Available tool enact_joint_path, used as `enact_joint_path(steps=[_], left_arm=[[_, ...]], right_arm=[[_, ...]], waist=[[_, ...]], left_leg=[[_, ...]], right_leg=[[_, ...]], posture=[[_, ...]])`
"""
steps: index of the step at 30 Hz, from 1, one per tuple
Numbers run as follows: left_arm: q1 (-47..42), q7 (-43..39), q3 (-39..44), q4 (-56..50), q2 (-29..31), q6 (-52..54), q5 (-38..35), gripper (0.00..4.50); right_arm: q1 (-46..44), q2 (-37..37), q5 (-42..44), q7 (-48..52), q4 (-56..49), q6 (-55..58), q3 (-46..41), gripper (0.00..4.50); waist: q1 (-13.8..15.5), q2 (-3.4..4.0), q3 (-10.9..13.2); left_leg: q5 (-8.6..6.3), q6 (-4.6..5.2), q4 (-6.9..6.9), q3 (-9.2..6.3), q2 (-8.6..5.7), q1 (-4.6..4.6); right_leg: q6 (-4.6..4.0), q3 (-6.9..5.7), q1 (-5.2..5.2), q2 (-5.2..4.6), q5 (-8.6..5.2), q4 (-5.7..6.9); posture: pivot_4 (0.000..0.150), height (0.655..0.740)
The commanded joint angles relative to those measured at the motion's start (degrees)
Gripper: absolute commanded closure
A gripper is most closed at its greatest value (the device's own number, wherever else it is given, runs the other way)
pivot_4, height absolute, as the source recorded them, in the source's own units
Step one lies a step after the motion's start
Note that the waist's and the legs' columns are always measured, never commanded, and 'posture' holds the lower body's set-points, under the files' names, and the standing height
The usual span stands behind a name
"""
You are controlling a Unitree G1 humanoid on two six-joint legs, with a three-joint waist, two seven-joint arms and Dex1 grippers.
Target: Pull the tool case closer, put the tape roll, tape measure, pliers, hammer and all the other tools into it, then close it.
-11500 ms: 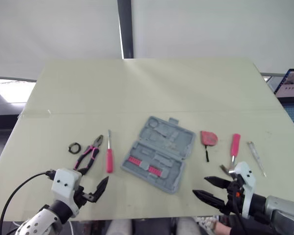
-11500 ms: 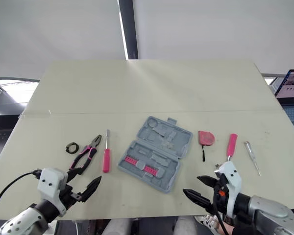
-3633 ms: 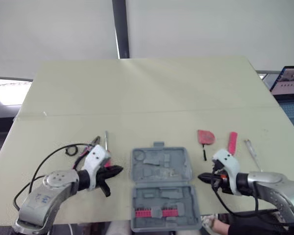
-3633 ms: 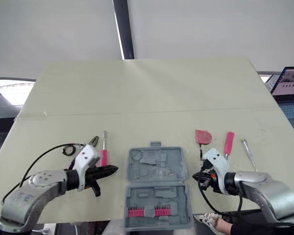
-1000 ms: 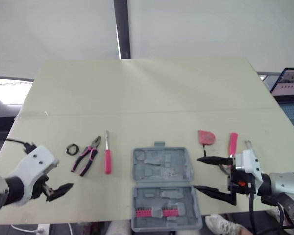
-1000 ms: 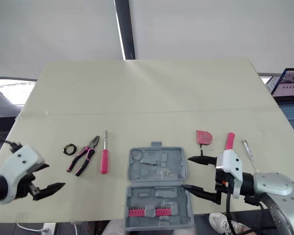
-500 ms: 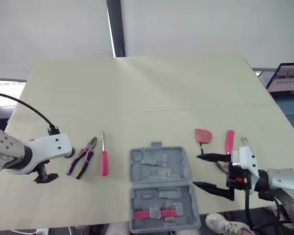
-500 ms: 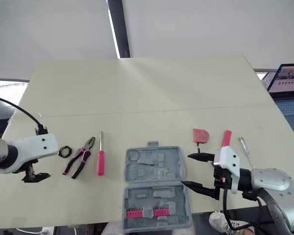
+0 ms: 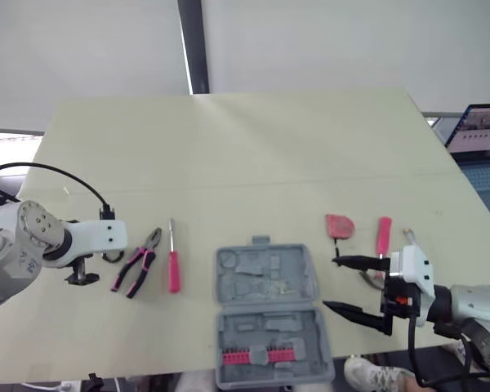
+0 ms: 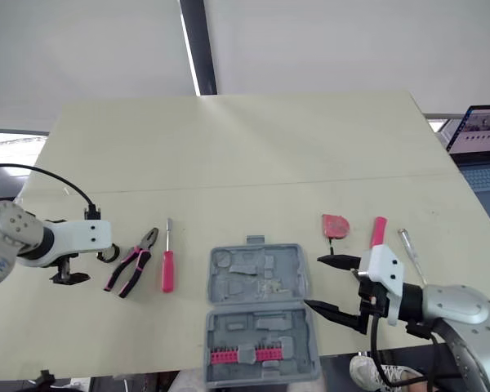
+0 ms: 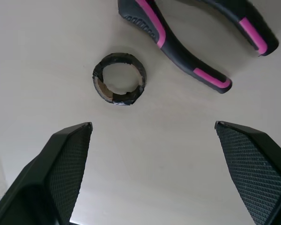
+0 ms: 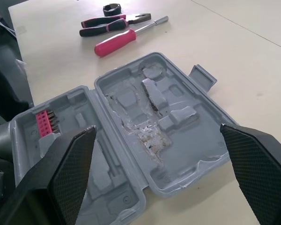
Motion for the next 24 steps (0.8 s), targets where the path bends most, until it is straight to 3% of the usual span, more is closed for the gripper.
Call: enact_joint_path(steps=[1,24], left_arm=[[-2.27,-3.82,-1.64,3.96,-2.52,-2.42,5.27,0.01],[-5.76,-9.68,-2.02,20.49,-16.76,-14.64,18.40,0.01]], right_arm=[[0.75,-0.35,0.90,-0.68,-2.59,0.21,-1.75,0.03],[4.17,-0.32,1.24,-2.32,-5.52,1.45,-4.81,0.03]], waist=[[0.00,0.00,0.00],[-0.06,-0.08,0.01]], left_leg=[[0.00,0.00,0.00,0.01,0.00,0.00],[-0.02,0.03,0.29,0.03,0.05,0.00]], right_leg=[[0.00,0.00,-0.01,0.00,0.00,0.00],[0.00,-0.10,-0.05,-0.04,0.00,0.35]], posture=[[0.150,0.7373],[0.150,0.7373]])
